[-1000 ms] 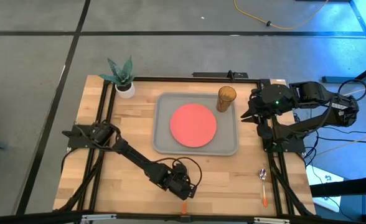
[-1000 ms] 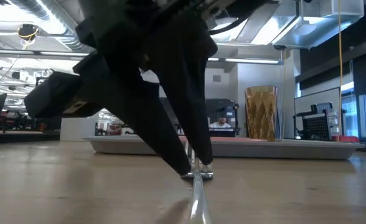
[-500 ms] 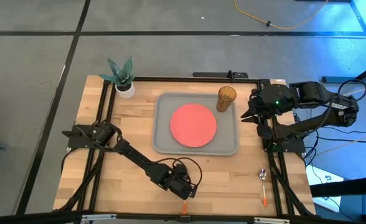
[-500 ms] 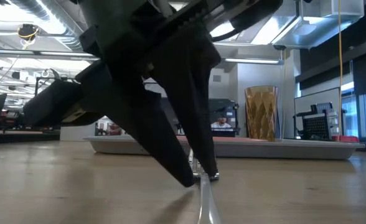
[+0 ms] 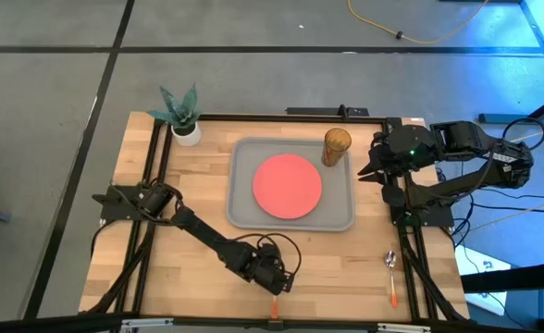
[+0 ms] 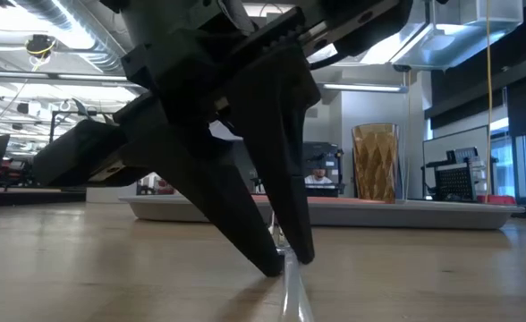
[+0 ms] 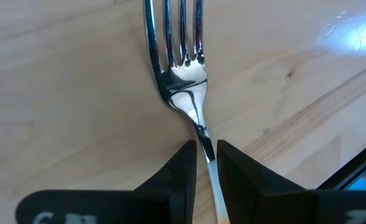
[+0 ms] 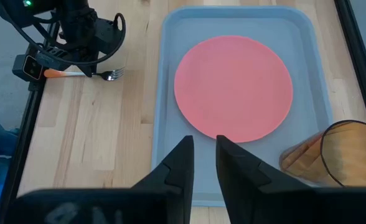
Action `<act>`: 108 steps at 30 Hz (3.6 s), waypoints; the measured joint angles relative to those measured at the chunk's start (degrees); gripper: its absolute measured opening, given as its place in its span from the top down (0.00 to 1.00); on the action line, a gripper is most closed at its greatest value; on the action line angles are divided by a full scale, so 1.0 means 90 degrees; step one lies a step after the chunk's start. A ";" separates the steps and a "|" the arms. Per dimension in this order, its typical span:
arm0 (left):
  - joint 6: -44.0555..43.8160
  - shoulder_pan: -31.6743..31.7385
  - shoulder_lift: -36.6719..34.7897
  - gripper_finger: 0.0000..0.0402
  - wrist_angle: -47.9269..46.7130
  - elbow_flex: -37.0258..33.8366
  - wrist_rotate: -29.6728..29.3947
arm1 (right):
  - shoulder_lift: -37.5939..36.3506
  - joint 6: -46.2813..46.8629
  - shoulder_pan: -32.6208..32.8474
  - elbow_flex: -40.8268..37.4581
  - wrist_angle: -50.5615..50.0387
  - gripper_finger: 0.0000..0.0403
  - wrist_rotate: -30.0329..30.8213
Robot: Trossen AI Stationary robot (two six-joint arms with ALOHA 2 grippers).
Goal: Pick and place plate/cup/fork/spoon on tray
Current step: Put the orange fork on the left side of the pink plate on the gray serving tray
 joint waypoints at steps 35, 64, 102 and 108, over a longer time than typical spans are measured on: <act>-0.0306 0.0172 0.0044 1.00 -0.0486 -0.0010 0.0545 | 0.0000 0.0012 -0.0001 0.0000 0.0002 0.83 0.0002; 0.0513 0.0563 -0.0901 1.00 -0.2562 -0.0034 0.0673 | 0.0002 0.0019 -0.0001 -0.0002 0.0042 0.83 0.0002; 0.3218 0.3245 -0.2324 1.00 -0.4717 -0.0032 -0.0205 | -0.0002 0.0184 0.0000 -0.0002 -0.0049 0.83 -0.0001; 0.3879 0.3910 -0.2329 1.00 -0.4414 -0.0454 0.0069 | -0.0002 0.0202 -0.0001 -0.0002 -0.0049 0.83 -0.0002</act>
